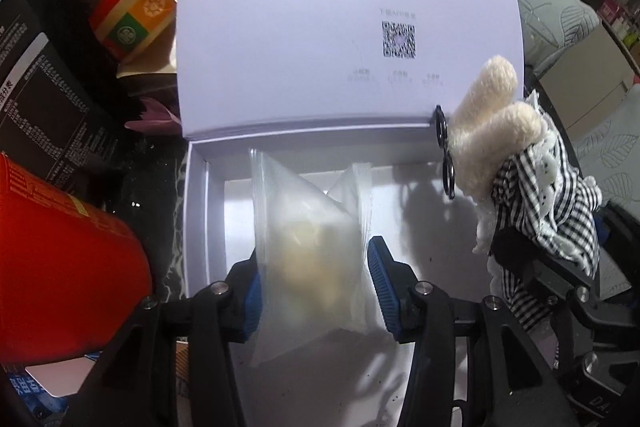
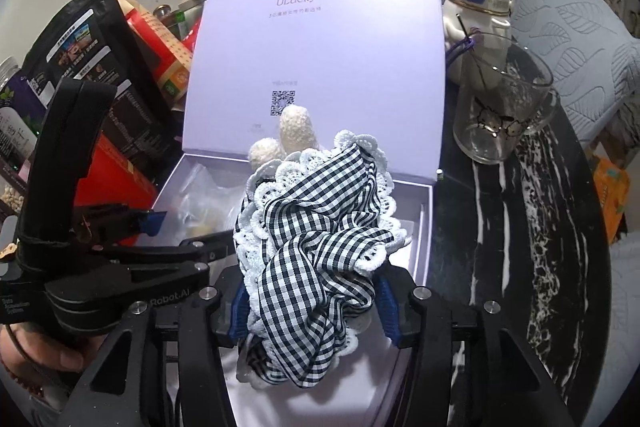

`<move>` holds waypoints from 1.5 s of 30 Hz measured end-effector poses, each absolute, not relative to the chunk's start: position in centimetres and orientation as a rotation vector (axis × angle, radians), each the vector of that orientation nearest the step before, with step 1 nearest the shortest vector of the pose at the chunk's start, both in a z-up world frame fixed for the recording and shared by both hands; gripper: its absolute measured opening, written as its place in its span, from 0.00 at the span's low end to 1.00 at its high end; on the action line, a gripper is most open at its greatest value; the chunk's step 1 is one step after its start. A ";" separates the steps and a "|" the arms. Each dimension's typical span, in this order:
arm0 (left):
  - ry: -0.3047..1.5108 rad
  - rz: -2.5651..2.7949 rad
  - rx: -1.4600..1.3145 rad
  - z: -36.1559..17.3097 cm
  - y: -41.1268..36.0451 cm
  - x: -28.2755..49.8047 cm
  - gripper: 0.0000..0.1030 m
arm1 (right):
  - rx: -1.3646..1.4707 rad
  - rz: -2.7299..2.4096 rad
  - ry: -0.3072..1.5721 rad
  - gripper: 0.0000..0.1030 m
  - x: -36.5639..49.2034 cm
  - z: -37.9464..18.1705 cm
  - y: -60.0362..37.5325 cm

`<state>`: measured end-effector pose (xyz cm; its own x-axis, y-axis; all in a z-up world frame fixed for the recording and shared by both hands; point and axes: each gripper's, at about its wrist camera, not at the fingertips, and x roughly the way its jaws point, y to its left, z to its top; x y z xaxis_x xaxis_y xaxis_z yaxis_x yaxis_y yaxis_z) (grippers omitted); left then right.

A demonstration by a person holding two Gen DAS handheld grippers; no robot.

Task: Organize soft objects
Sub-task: 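Lower both items into the gift box and open both grippers, then move both grippers back to the snack pile on the table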

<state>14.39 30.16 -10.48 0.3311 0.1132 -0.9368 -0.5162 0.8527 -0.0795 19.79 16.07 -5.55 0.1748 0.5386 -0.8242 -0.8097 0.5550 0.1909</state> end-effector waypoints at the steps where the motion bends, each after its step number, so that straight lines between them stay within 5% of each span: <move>1: 1.171 0.427 -0.395 -10.5 30.1 14.4 0.46 | -0.328 0.971 1.000 0.57 19.7 -5.6 16.0; 11: 1.085 0.484 -0.353 -8.1 29.6 13.5 0.46 | -0.346 0.923 0.955 0.68 19.5 -4.5 15.2; 28: 0.794 0.472 -0.352 0.0 28.0 9.4 0.46 | -0.255 0.906 0.741 0.69 17.0 2.3 11.3; 45: 0.581 0.203 -0.194 6.2 18.8 5.1 0.46 | -0.162 0.815 0.477 0.79 10.7 9.4 2.1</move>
<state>5.06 18.82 6.19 0.8173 0.1348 -0.5603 -0.2437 0.9619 -0.1241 10.65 2.10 9.38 0.5873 0.6605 -0.4679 -0.7318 0.6803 0.0419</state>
